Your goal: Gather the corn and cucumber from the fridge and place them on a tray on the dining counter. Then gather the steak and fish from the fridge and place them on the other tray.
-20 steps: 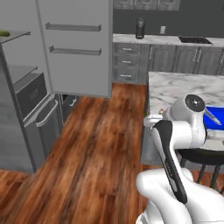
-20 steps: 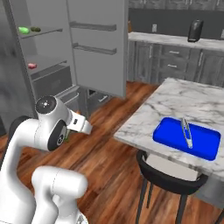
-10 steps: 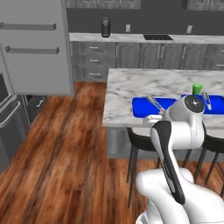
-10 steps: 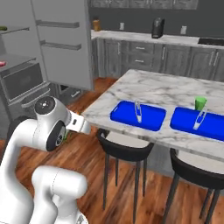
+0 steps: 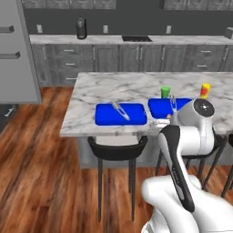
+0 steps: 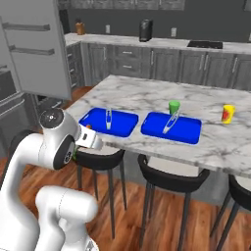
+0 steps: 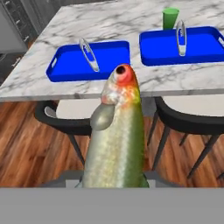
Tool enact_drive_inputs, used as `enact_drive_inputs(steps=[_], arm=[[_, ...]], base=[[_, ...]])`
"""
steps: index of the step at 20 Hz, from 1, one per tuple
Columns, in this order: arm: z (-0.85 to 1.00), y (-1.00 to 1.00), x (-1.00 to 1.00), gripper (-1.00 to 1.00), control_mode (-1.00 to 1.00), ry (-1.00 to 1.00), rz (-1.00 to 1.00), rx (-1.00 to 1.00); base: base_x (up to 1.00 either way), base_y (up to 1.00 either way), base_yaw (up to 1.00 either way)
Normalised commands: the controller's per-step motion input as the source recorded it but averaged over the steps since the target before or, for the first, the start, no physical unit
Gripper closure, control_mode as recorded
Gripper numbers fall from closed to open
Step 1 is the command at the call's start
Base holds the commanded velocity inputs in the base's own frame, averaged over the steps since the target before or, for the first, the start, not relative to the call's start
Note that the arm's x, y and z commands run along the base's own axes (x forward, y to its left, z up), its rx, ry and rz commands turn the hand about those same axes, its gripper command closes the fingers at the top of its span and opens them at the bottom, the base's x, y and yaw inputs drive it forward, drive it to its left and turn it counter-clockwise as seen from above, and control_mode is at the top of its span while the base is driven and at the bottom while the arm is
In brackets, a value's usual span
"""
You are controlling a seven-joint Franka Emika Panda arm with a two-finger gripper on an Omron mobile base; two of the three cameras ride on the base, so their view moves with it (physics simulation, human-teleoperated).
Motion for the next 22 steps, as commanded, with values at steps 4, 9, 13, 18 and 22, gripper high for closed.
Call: enact_drive_inputs(steps=[4,9,13,18,22], arm=[[0.00,0.00,0.00,1.00,1.00,0.00,0.00,0.00],[0.00,0.00,0.00,1.00,1.00,0.00,0.00,0.00],[0.00,0.00,0.00,1.00,1.00,0.00,0.00,0.00],[0.00,0.00,0.00,1.00,1.00,0.00,0.00,0.00],[0.00,-0.09,0.25,1.00,-1.00,0.01,-0.03,0.03]], base=[[0.45,-0.65,-0.15],[0.53,-0.59,-0.14],[0.61,-0.53,-0.13],[0.72,-0.45,-0.13],[0.66,-0.28,-0.10]])
